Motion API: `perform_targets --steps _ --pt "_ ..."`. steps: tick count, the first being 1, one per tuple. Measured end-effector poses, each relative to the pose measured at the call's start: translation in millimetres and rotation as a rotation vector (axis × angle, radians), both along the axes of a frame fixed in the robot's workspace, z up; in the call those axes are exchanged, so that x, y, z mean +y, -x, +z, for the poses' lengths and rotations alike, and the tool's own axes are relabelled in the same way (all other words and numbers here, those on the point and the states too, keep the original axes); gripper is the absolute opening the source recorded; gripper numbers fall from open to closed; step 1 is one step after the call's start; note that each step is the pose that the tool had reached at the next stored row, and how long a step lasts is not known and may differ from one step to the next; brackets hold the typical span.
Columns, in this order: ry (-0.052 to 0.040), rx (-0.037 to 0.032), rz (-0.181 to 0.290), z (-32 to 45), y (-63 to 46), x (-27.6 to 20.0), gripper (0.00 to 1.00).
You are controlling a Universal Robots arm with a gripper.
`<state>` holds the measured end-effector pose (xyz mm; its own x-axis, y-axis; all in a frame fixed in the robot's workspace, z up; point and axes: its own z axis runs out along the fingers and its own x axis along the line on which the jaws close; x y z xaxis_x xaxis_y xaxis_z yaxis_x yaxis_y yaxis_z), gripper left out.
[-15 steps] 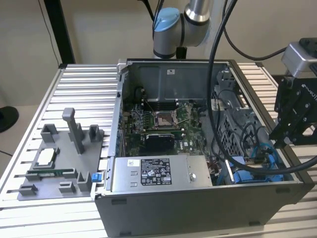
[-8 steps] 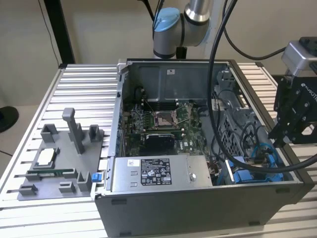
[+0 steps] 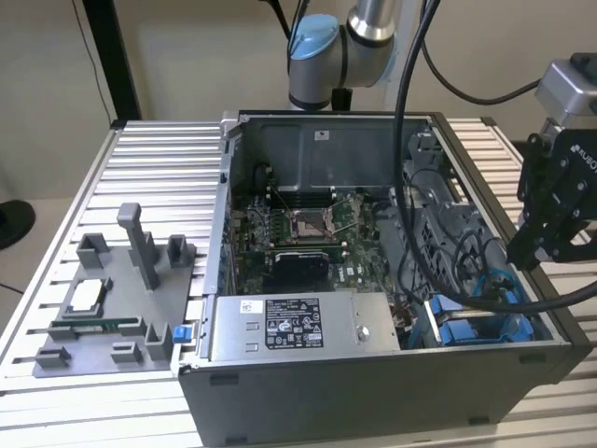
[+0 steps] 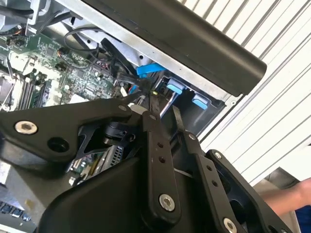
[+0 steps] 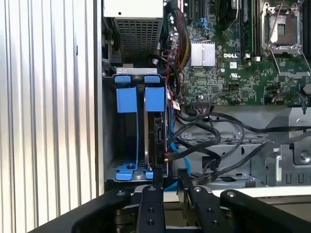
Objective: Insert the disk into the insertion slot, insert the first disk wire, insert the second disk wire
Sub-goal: 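Insert the second disk wire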
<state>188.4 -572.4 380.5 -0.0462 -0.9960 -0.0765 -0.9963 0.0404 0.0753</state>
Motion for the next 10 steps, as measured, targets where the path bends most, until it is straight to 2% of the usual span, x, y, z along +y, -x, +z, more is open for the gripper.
perform_targets --steps 10 --pt "-0.0001 0.0000 0.000 -0.3 -2.2 8.1 1.00"
